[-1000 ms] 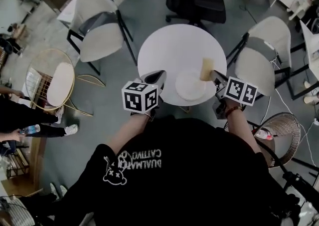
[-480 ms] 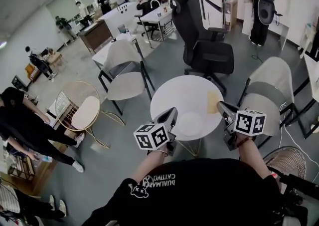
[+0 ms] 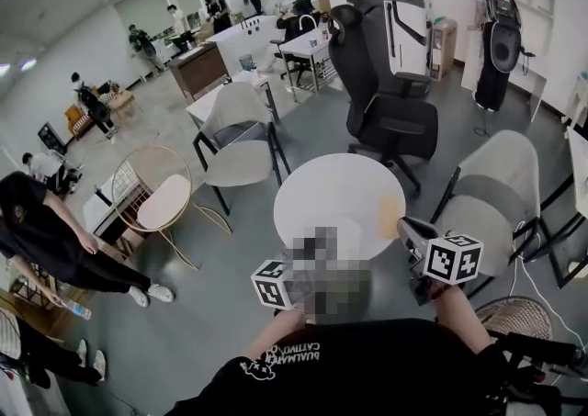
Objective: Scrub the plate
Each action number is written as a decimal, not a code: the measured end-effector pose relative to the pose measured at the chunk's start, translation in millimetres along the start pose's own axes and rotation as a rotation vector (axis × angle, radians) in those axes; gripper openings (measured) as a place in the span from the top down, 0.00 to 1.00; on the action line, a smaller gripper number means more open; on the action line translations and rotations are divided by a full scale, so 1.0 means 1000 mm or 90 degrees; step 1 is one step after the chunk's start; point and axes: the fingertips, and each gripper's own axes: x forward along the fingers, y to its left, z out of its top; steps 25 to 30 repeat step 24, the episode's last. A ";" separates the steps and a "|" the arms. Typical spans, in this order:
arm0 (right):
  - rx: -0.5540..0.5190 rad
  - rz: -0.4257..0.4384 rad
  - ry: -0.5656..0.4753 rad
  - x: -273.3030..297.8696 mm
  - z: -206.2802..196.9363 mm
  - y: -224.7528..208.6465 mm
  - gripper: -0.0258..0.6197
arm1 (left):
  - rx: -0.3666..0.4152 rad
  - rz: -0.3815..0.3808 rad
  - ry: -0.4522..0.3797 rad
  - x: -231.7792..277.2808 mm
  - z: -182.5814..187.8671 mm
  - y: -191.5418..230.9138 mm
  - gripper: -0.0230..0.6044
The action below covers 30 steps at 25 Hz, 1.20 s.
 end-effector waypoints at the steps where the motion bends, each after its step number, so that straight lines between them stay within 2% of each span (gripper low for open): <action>1: -0.011 -0.003 0.009 -0.003 -0.004 -0.001 0.92 | -0.003 0.004 0.002 -0.001 -0.005 -0.002 0.96; 7: -0.066 -0.011 0.044 -0.007 -0.013 -0.005 0.92 | -0.005 0.023 0.009 -0.001 -0.022 -0.008 0.96; 14: -0.062 -0.003 0.041 -0.006 -0.012 -0.005 0.92 | 0.004 0.038 0.027 -0.003 -0.032 -0.005 0.96; 30: -0.071 -0.011 0.051 0.007 -0.011 -0.009 0.92 | 0.004 0.035 0.023 0.003 -0.026 0.005 0.96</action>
